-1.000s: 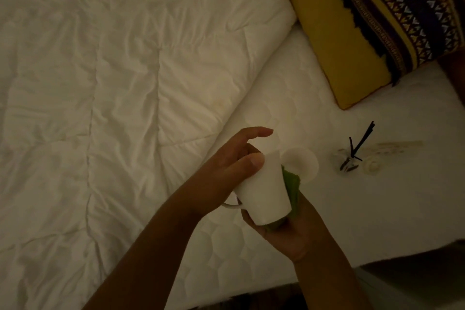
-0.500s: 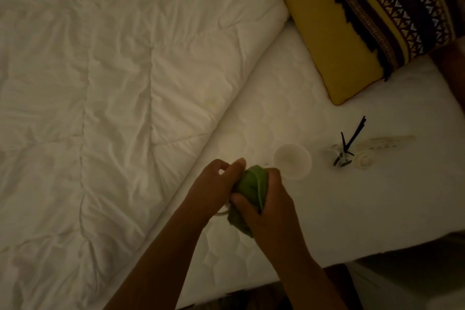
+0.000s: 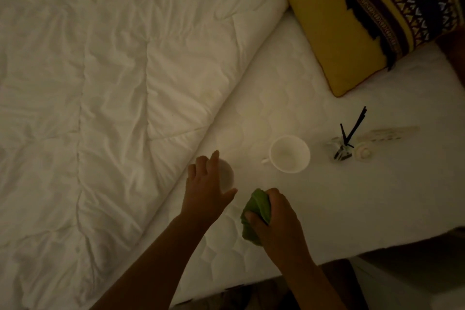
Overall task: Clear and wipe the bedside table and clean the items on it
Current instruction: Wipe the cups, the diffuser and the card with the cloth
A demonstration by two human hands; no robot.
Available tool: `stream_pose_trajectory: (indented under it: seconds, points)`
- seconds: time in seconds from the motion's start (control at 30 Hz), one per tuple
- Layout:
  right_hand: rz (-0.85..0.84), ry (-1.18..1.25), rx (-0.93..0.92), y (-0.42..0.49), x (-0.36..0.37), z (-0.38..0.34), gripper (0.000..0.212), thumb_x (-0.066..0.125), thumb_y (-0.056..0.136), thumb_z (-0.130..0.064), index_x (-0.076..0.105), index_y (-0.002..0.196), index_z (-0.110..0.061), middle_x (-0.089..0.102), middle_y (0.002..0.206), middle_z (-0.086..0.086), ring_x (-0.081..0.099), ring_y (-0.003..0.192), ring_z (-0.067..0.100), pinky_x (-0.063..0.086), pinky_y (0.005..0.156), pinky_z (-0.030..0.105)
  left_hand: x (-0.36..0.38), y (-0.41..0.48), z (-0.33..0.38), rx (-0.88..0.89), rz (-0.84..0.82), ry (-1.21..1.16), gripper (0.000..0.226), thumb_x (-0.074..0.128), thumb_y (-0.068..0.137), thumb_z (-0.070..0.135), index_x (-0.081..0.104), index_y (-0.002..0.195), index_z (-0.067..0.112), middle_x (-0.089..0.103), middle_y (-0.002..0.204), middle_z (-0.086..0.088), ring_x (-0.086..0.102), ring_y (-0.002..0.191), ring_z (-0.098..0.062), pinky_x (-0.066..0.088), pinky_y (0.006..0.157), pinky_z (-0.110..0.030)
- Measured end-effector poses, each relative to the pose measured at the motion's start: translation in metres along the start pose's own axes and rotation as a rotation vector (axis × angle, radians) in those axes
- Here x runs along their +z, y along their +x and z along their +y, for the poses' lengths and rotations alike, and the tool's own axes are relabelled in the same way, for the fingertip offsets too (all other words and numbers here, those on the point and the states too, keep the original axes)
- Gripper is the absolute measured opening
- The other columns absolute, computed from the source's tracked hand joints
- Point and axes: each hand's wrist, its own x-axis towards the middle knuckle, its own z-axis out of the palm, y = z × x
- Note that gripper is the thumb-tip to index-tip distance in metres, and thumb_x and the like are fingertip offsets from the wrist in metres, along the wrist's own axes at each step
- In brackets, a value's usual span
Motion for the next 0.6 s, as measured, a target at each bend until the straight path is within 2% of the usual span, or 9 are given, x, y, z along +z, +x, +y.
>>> stream_pose_trajectory:
  seconds: [0.13, 0.2, 0.27, 0.4, 0.5, 0.6]
  points:
    - [0.014, 0.082, 0.02, 0.001, -0.012, 0.001, 0.029, 0.064, 0.085, -0.046, 0.046, 0.1, -0.029, 0.053, 0.092, -0.009, 0.056, 0.084, 0.005, 0.052, 0.074, 0.027, -0.002, 0.001, 0.003, -0.036, 0.008, -0.016, 0.108, 0.075, 0.069, 0.056, 0.008, 0.149, 0.028, 0.027, 0.144, -0.006, 0.031, 0.132, -0.029, 0.036, 0.108, -0.05]
    - [0.025, 0.129, 0.042, 0.001, -0.018, 0.001, 0.028, 0.064, 0.086, -0.044, 0.049, 0.1, -0.025, 0.054, 0.089, -0.006, 0.058, 0.084, 0.009, 0.055, 0.076, 0.031, -0.007, 0.003, 0.009, -0.037, 0.017, -0.013, 0.102, 0.076, 0.07, 0.053, 0.012, 0.147, 0.03, 0.022, 0.147, -0.005, 0.024, 0.137, -0.029, 0.032, 0.11, -0.053]
    - [0.062, 0.132, 0.044, 0.0, -0.025, 0.002, 0.026, 0.063, 0.087, -0.042, 0.049, 0.101, -0.024, 0.054, 0.089, -0.007, 0.058, 0.084, 0.008, 0.054, 0.076, 0.029, -0.013, 0.007, 0.019, -0.001, 0.05, -0.008, 0.095, 0.076, 0.073, 0.05, 0.018, 0.145, 0.03, 0.02, 0.15, -0.003, 0.02, 0.141, -0.028, 0.029, 0.112, -0.053]
    - [0.12, 0.16, 0.046, 0.001, -0.038, 0.01, 0.024, 0.063, 0.088, -0.039, 0.052, 0.1, -0.022, 0.054, 0.089, -0.009, 0.057, 0.083, 0.006, 0.046, 0.073, 0.02, -0.014, 0.022, 0.057, 0.182, 0.071, -0.119, 0.086, 0.075, 0.077, 0.043, 0.024, 0.144, 0.028, 0.027, 0.15, -0.001, 0.027, 0.139, -0.024, 0.039, 0.109, -0.049]
    - [0.151, 0.176, 0.069, 0.002, -0.046, 0.017, 0.021, 0.063, 0.088, -0.036, 0.052, 0.096, -0.021, 0.054, 0.086, -0.006, 0.057, 0.081, 0.01, 0.047, 0.072, 0.024, -0.002, 0.035, 0.096, 0.334, -0.016, -0.136, 0.094, 0.076, 0.076, 0.042, 0.017, 0.148, 0.03, 0.02, 0.155, -0.002, 0.022, 0.141, -0.025, 0.037, 0.109, -0.05]
    - [0.209, 0.189, 0.116, 0.001, -0.054, 0.026, 0.017, 0.064, 0.088, -0.033, 0.051, 0.091, -0.021, 0.052, 0.081, -0.007, 0.055, 0.077, 0.011, 0.041, 0.067, 0.021, 0.012, 0.047, 0.124, 0.403, -0.126, -0.051, 0.106, 0.077, 0.073, 0.046, 0.006, 0.15, 0.036, 0.007, 0.16, -0.002, 0.014, 0.144, -0.031, 0.032, 0.108, -0.055]
